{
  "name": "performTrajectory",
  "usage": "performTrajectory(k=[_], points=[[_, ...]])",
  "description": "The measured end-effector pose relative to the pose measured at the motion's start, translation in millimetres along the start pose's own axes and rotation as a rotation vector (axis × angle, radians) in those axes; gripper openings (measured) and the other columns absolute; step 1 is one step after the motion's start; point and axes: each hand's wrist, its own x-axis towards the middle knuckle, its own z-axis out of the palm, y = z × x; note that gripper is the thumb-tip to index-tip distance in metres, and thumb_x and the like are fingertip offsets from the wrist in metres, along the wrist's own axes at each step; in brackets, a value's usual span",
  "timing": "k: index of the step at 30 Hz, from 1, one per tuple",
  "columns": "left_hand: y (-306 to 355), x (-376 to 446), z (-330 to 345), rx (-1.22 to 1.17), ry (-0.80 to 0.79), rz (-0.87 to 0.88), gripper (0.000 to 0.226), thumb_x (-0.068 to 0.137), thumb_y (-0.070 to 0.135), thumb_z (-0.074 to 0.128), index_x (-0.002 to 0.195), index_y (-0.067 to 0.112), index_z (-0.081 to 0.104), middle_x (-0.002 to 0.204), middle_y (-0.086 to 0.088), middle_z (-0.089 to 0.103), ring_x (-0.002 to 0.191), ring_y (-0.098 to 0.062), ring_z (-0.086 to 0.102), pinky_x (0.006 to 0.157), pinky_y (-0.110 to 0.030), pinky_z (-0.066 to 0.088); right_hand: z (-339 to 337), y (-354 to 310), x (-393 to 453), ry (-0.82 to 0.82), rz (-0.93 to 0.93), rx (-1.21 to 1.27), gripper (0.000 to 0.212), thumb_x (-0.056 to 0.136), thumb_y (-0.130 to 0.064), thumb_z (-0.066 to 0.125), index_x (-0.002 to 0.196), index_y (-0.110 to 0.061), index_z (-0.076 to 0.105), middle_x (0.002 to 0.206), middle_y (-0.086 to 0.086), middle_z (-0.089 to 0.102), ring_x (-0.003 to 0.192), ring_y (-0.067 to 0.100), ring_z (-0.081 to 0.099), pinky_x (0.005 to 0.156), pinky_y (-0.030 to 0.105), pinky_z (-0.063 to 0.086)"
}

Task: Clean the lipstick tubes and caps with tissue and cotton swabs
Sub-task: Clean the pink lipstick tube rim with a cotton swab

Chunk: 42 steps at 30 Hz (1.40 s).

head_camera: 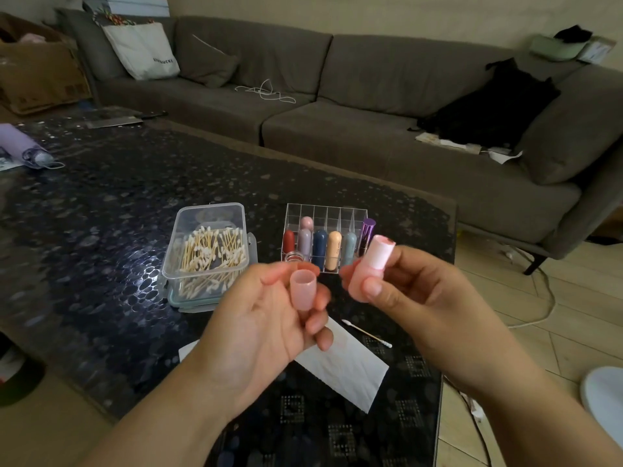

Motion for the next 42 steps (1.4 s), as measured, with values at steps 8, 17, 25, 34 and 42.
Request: performTrajectory(k=[8, 17, 25, 34, 42], points=[[2.2, -0.5, -1.0, 0.192, 0.269, 0.089, 0.022, 0.070, 0.026, 0.065, 0.079, 0.006, 0.071, 0.064, -0.002, 0.058, 0.053, -0.008, 0.046, 0.049, -0.020, 0.045, 8.2, 0.6, 0.7, 0.015, 0.109, -0.240, 0.033, 0.065, -0.044, 0.059, 0.096, -0.034, 0.063, 0.084, -0.019, 0.068, 0.075, 0.001, 0.065, 0.065, 0.012, 0.050], [5.4, -1.8, -3.1, 0.304, 0.276, 0.150, 0.034, 0.068, 0.024, 0.063, 0.097, 0.008, 0.072, 0.059, 0.004, 0.057, 0.070, -0.005, 0.066, 0.079, -0.026, 0.057, 13.0, 2.8, 2.5, 0.039, 0.119, -0.395, 0.032, 0.069, -0.045, 0.064, 0.100, -0.037, 0.067, 0.077, -0.031, 0.063, 0.067, -0.008, 0.059, 0.055, 0.005, 0.041], [5.3, -1.0, -4.7, 0.429, 0.297, 0.142, 0.050, 0.067, 0.028, 0.063, 0.115, 0.012, 0.066, 0.071, 0.010, 0.069, 0.081, -0.005, 0.068, 0.087, -0.027, 0.054, 13.4, 4.1, 3.1, 0.067, 0.082, -0.460, 0.021, 0.077, -0.036, 0.070, 0.096, -0.043, 0.065, 0.083, -0.029, 0.064, 0.070, -0.005, 0.059, 0.057, 0.006, 0.043], [1.7, 0.2, -9.1, 0.449, 0.348, 0.102, 0.028, 0.094, 0.011, 0.050, 0.099, 0.022, 0.075, 0.099, -0.017, 0.069, 0.075, -0.008, 0.066, 0.094, -0.038, 0.051, 14.0, 6.9, 2.5, 0.034, 0.046, -0.527, 0.018, 0.076, -0.039, 0.069, 0.089, -0.049, 0.063, 0.080, -0.023, 0.065, 0.075, -0.004, 0.059, 0.061, 0.008, 0.045], [-3.3, -0.4, -9.4, 0.767, 0.327, 0.208, 0.020, 0.082, 0.015, 0.066, 0.093, 0.032, 0.068, 0.089, 0.008, 0.071, 0.088, -0.008, 0.067, 0.087, -0.034, 0.052, 18.0, 15.2, 3.4, 0.037, -0.004, -0.657, 0.028, 0.074, -0.040, 0.072, 0.101, -0.038, 0.067, 0.080, -0.023, 0.062, 0.089, -0.010, 0.055, 0.075, 0.006, 0.045]])
